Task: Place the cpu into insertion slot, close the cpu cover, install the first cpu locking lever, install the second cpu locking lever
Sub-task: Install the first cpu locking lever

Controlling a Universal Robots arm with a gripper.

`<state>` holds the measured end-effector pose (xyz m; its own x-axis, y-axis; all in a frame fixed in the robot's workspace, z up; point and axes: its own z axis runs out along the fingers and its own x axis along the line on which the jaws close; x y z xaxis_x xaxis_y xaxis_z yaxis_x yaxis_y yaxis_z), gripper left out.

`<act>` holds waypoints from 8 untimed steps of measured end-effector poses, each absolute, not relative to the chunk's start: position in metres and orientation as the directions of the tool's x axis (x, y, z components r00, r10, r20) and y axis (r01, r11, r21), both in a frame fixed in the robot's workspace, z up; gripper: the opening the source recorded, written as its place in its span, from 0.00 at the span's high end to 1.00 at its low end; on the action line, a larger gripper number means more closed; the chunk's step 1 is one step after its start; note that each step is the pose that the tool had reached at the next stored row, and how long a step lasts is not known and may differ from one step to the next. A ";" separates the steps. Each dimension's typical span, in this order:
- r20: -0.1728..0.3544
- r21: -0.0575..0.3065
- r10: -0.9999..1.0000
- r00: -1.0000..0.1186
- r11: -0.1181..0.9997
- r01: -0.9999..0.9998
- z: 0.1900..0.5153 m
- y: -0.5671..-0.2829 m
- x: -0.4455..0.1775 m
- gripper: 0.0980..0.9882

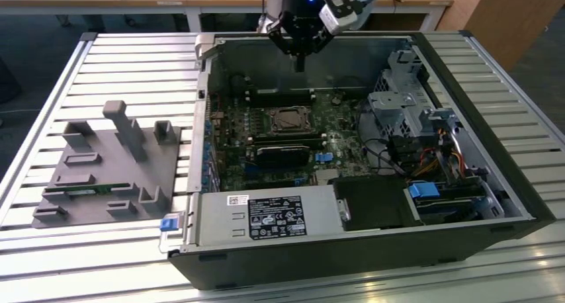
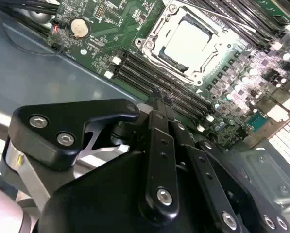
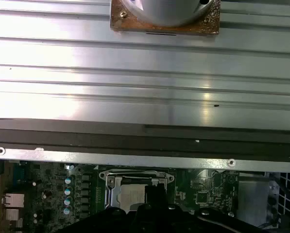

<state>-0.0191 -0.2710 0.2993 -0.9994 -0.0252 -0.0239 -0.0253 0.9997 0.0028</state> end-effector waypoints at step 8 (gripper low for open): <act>-0.024 0.003 -0.025 -0.999 1.000 -0.025 0.321 -0.271 -0.019 0.99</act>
<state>-0.0191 -0.2710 0.3213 -0.9994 -0.0252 -0.0240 -0.0253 0.9997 0.0030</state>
